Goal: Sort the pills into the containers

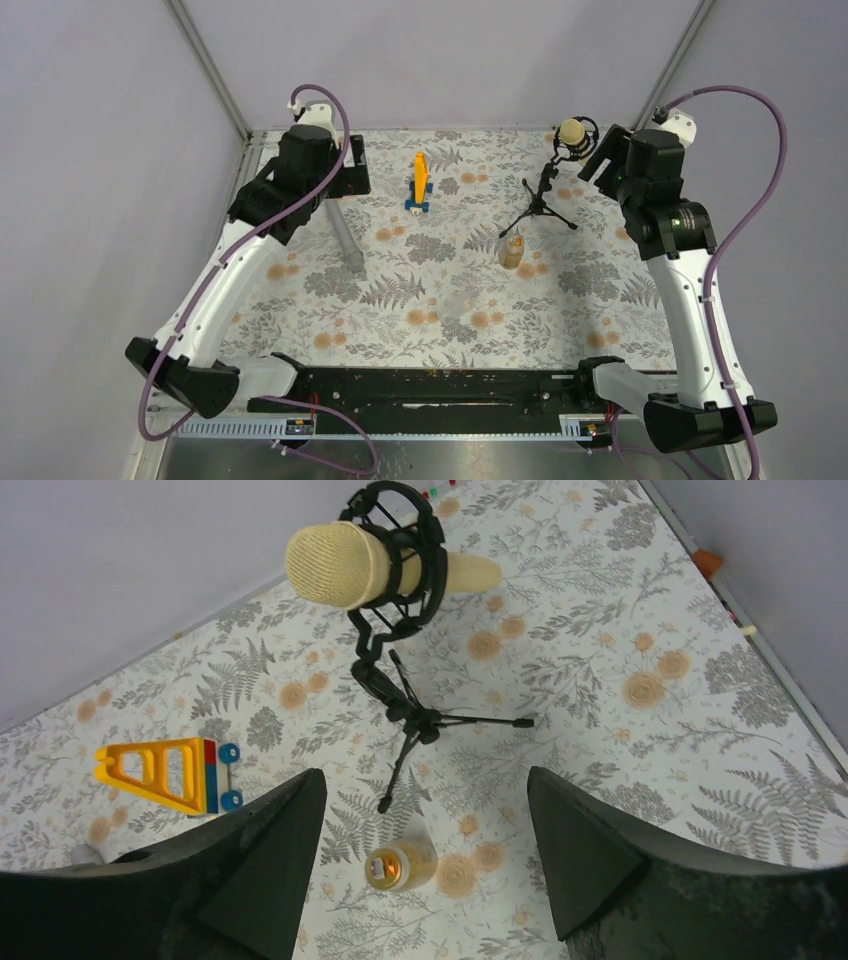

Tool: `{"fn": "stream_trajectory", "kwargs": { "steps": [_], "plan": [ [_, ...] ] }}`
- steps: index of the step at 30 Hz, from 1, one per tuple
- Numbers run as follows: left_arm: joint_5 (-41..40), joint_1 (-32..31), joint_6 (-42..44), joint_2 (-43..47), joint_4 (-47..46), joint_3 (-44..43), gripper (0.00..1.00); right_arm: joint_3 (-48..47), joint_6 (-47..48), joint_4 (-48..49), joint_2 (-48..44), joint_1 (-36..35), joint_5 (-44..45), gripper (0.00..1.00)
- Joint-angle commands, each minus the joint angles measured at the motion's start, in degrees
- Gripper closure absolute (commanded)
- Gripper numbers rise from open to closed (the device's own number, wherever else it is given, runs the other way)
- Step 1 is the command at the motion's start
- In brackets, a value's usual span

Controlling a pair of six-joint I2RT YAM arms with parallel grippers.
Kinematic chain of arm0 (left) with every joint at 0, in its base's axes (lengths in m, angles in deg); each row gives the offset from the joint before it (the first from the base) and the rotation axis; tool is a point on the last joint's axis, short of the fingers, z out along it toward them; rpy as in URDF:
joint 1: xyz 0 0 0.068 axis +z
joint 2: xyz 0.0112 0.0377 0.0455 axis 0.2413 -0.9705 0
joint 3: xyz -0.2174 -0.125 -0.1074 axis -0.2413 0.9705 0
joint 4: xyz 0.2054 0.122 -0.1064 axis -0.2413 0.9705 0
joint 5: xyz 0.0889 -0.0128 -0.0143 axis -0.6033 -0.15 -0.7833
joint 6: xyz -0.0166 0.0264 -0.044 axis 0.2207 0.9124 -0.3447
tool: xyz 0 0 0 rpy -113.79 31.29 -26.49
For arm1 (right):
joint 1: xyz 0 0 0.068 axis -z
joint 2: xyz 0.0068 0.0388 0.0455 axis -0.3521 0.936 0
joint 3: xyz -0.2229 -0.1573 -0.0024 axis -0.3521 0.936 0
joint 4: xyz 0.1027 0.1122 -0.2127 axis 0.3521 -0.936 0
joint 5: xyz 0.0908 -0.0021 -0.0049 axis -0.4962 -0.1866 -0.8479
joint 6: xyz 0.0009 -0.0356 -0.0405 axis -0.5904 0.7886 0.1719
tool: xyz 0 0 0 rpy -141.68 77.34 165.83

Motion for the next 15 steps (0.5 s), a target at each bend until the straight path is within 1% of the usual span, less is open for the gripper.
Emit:
{"fn": "stream_trajectory", "kwargs": {
  "steps": [1,4,7,10,12,15],
  "plan": [
    [-2.6,0.1,-0.4,7.7,-0.2,4.0,0.01,1.6,-0.5,-3.2,-3.6,0.3,3.2,0.18],
    [-2.6,0.1,-0.7,11.2,-0.7,7.8,0.01,3.9,-2.3,-4.8,-6.7,0.3,3.5,0.17],
    [-2.9,0.1,-1.5,14.4,-2.4,11.7,0.01,5.6,-3.5,-8.9,-9.4,0.2,4.7,0.17],
    [-0.5,0.1,-1.7,18.6,-6.2,16.9,0.01,6.3,-3.7,-13.5,-11.2,0.3,4.1,0.17],
    [3.5,0.1,-0.5,21.2,-9.6,20.3,0.01,7.7,-4.7,-15.5,-12.6,0.3,1.6,0.18],
    [12.4,0.1,0.3,23.8,-13.2,24.7,0.01,12.8,-8.4,-17.8,-14.5,0.3,-4.4,0.24]
  ]
}}
